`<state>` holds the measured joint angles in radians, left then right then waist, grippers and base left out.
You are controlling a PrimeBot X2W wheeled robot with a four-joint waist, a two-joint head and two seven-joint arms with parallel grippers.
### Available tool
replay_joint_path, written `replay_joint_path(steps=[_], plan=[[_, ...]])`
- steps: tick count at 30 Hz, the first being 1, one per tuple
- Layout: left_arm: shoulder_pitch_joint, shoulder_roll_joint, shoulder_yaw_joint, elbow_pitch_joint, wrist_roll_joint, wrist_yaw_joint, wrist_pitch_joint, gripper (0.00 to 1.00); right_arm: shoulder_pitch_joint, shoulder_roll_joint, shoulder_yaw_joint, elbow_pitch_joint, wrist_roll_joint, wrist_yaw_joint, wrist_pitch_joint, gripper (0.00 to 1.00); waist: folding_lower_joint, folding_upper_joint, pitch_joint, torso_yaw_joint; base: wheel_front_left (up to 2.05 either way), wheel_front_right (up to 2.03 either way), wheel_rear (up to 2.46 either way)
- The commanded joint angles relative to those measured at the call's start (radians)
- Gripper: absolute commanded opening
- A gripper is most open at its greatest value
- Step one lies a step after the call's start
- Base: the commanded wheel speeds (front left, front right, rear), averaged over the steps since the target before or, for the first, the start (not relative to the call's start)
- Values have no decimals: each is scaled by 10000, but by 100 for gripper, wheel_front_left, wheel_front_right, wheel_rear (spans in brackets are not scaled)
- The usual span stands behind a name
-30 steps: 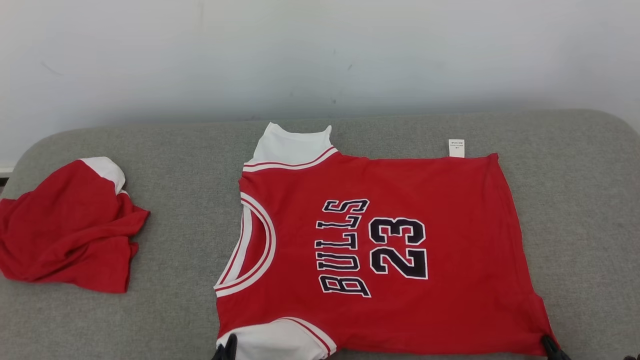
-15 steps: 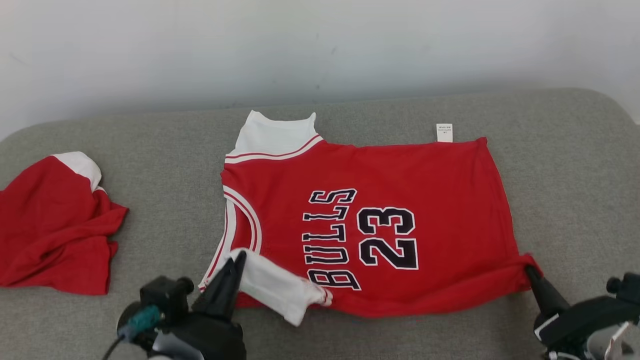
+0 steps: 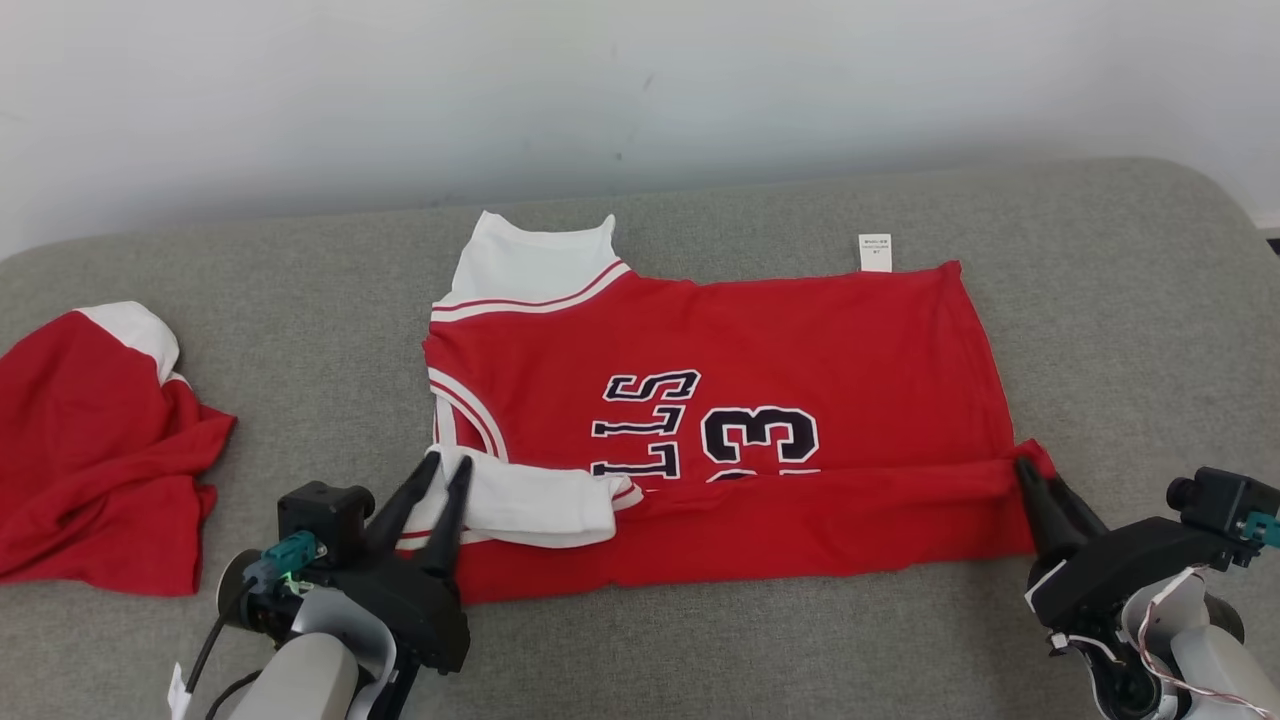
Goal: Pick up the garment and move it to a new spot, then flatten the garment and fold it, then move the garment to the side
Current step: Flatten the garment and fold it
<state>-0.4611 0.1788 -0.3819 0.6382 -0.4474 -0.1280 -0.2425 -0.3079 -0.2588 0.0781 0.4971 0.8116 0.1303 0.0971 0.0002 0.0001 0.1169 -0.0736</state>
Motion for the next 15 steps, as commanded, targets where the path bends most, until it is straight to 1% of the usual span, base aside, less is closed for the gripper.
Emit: replay_joint_path(steps=[1,4,6,11,15], plan=[[-54,8,-22,79,-2,3,-76,100,-8,-95,64,0,-113,12,-110,100,-2,-1,-45,18,0,0,0],[8,-41,14,330,105,-3,-188,100,227,-373,512,-37,-376,12,-661,100,-2,-1,-201,43,0,0,0],[264,-115,204,273,102,36,-226,100,439,-577,776,-7,-481,12,-1043,100,-2,-1,-333,94,0,0,0],[1478,-253,1007,-817,285,212,-224,100,1075,-1033,1412,-26,-755,12,-1762,100,-2,-1,-579,194,0,0,0],[2836,-391,1211,-1465,702,209,-225,100,1442,-1145,1649,338,-855,12,-2250,100,-2,-1,-623,300,0,0,0]])
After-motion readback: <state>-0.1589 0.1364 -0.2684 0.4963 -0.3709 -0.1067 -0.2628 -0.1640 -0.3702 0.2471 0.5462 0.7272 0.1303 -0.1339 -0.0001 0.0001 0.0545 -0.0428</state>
